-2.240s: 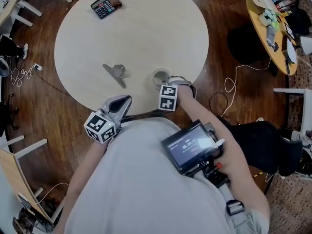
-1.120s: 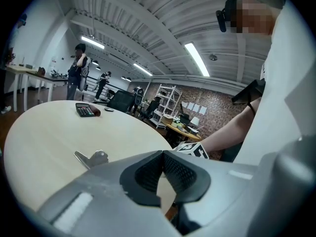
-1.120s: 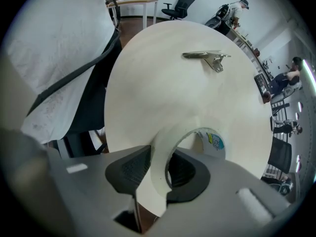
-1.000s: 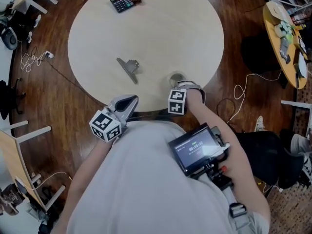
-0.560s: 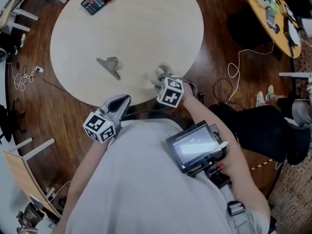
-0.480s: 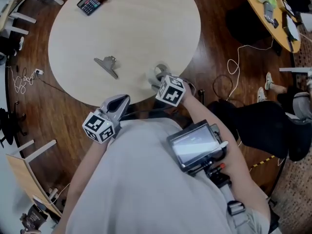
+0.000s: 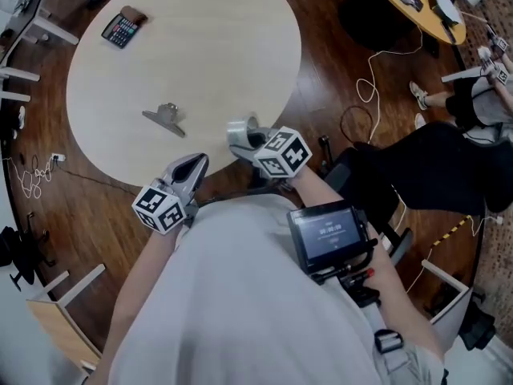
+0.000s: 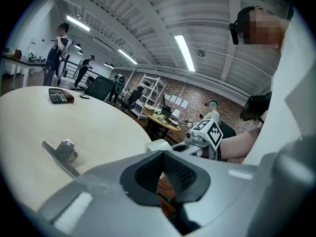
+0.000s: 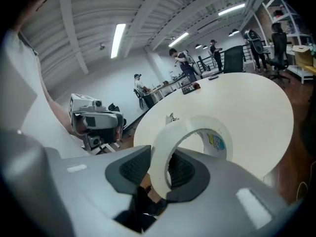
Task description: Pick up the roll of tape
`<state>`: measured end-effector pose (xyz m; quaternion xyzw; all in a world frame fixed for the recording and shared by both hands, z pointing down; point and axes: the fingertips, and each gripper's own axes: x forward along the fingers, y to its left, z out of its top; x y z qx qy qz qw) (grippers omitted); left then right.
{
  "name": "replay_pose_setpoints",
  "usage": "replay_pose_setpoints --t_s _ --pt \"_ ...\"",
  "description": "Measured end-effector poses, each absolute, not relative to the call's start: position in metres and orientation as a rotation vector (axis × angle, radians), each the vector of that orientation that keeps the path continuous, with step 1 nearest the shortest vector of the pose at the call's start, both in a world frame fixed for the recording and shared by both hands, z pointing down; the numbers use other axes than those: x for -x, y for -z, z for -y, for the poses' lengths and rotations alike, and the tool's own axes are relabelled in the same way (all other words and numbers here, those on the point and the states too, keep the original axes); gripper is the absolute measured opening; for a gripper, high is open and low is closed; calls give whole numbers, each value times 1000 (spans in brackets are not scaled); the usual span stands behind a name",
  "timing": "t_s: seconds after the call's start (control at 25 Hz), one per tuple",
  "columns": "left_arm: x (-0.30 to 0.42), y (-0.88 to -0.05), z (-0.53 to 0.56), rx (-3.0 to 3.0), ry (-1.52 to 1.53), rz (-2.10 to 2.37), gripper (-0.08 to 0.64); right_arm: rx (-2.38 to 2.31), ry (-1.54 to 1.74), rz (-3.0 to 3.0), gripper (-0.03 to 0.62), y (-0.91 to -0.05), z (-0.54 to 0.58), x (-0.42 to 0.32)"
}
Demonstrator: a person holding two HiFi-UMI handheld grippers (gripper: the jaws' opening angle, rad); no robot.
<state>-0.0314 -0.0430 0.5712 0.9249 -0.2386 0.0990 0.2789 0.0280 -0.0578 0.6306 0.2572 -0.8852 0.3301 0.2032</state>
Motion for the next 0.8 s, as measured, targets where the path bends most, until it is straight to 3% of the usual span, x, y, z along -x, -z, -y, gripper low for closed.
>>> replay_pose_setpoints --t_s 0.28,0.8 --pt "64 -566 31 -2526 -250 606 6 -905 -994 2541 107 -600 39 -8" --pt "140 -530 -9 -2661 -190 587 6 -1129 -744 2751 106 -503 -2 48"
